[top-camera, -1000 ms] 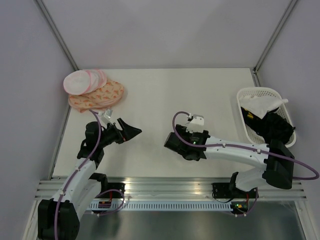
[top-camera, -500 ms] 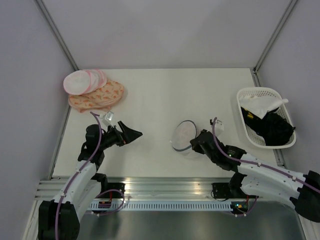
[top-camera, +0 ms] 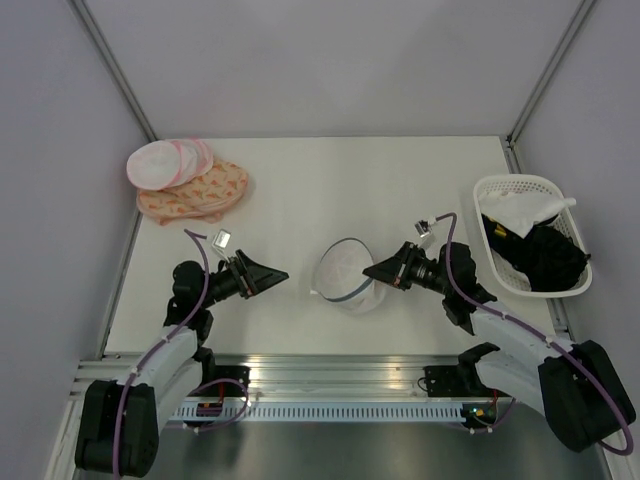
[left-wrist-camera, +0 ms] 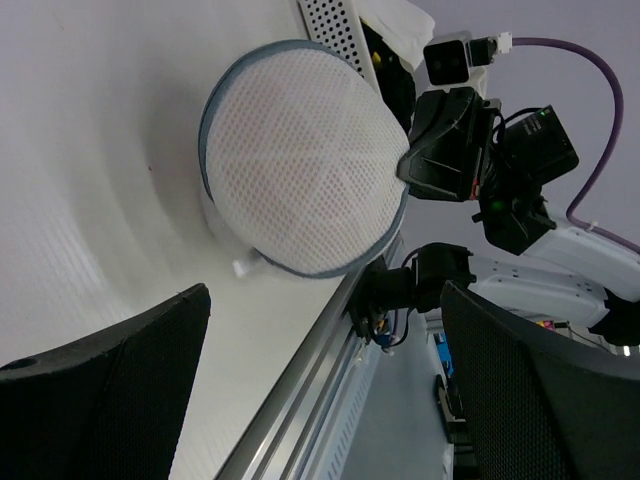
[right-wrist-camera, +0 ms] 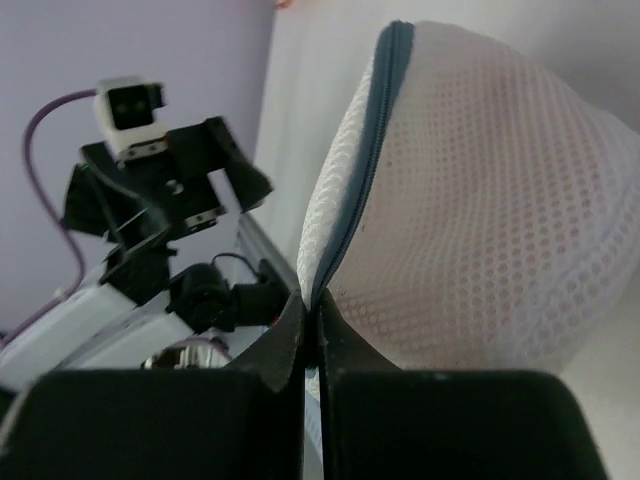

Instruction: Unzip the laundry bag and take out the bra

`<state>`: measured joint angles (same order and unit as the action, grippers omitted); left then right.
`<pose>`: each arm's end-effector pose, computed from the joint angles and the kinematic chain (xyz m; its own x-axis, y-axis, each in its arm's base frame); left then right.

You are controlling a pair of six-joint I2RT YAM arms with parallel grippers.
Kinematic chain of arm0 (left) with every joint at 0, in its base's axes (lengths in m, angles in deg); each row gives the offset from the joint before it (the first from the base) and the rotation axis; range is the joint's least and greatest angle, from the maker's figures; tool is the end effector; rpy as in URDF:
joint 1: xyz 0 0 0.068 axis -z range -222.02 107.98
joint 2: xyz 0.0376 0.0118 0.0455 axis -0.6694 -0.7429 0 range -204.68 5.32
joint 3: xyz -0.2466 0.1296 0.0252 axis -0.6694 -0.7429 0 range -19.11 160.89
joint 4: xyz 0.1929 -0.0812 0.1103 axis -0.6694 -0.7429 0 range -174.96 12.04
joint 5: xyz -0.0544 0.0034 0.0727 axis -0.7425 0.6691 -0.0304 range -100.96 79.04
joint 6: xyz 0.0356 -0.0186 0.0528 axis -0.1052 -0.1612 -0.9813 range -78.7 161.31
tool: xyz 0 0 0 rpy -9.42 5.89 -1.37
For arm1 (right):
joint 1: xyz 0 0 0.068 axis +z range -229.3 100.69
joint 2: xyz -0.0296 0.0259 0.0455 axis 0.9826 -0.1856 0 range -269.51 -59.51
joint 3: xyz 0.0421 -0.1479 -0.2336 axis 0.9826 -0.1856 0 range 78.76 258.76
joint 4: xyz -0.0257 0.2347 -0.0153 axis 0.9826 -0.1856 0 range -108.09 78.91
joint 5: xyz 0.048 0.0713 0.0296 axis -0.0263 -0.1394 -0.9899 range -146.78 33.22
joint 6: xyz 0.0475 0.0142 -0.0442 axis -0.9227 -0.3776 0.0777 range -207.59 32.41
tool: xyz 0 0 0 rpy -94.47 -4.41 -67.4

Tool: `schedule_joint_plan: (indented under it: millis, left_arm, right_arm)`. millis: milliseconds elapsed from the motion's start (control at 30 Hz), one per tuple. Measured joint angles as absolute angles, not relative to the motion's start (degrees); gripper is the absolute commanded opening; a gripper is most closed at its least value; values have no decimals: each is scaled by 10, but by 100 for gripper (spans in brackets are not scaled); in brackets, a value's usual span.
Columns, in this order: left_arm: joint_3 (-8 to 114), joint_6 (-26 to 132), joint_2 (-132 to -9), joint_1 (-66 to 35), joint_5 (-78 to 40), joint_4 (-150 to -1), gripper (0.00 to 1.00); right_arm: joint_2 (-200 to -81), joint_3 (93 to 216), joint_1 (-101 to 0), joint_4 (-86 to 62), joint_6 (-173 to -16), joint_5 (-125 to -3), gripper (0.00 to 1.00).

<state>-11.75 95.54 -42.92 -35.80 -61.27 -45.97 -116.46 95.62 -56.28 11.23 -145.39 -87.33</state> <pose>0.1448 -0.0564 0.2017 -0.7592 -0.4386 -0.4809 0.3574 0.3366 -0.8712 0.1657 0.0994 0.2096 -0.8116 0.4469 -0.3762 -0.1792 0.4225 0.8885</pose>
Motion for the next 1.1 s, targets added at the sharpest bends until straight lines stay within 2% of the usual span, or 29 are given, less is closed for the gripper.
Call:
schedule_joint_plan:
  millis: [200,500,633,867,1100]
  left_arm:
    - [-130,1007,-463,-349,-624,-379,100]
    - [-130,1076,-520,-304,-612,-279,100]
    - [-130,1108,-547,-257,-587,-232,100]
    - [-118,1132,-581,-216,-558,-192,100]
    - [-114,1131,-560,-204,-515,-227,100]
  right_arm:
    - [-1219,954,-563,299,-1525,-1001,1]
    - [-1317,940,-563,574,-1706,-1061,0]
    - [-1385,940,-561,585,-1761,-1063,0]
    - [-1361,942,-551,610,-1793,-1077,0]
    - [-1353,947,-551,614,-1799,-1079,1]
